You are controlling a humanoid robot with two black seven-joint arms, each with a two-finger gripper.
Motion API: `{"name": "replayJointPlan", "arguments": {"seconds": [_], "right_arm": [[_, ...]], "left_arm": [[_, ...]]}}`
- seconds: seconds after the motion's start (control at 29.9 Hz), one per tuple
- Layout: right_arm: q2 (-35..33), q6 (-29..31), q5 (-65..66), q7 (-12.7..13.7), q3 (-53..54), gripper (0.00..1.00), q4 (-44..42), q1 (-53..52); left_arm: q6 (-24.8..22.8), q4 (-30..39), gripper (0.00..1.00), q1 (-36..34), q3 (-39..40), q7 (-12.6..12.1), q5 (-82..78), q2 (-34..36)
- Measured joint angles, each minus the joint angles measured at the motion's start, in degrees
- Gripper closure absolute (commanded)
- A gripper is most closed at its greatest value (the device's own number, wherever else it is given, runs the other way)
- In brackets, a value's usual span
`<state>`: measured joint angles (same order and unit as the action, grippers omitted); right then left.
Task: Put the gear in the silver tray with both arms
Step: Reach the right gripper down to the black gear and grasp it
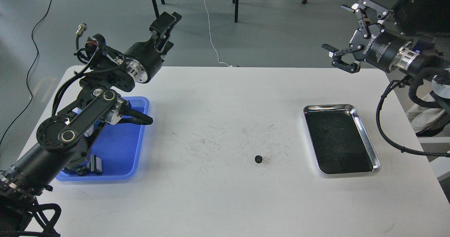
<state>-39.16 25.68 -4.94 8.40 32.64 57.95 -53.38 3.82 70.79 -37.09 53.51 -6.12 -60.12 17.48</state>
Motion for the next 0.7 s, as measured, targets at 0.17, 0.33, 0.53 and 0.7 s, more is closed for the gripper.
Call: {"name": "replayJointPlan", "arguments": {"seconds": [0.17, 0.33, 0.53, 0.7], "right_arm": [[0.9, -0.1, 6.9, 0.1, -20.9, 0.01, 3.7, -14.2], [4.5, -0.1, 15.0, 0.1, -38.9, 0.01, 9.8, -22.9], [9.9, -0.1, 26.1, 0.4, -54.8, 0.01, 13.3, -29.3], [18.2, 0.0, 30.7, 1.4, -63.3, 0.01, 12.2, -32.1]], "left_arm": [[0.3, 0.5, 0.02, 6.5, 8.1, 0.0, 7.2, 0.9], [0.3, 0.9, 0.02, 11.4, 15.2, 0.0, 11.4, 0.9], [0.2, 0.9, 0.02, 14.1, 17.3, 0.3, 13.0, 0.8], [0.2, 0.9, 0.02, 14.5, 17.3, 1.4, 13.0, 0.9]]}}
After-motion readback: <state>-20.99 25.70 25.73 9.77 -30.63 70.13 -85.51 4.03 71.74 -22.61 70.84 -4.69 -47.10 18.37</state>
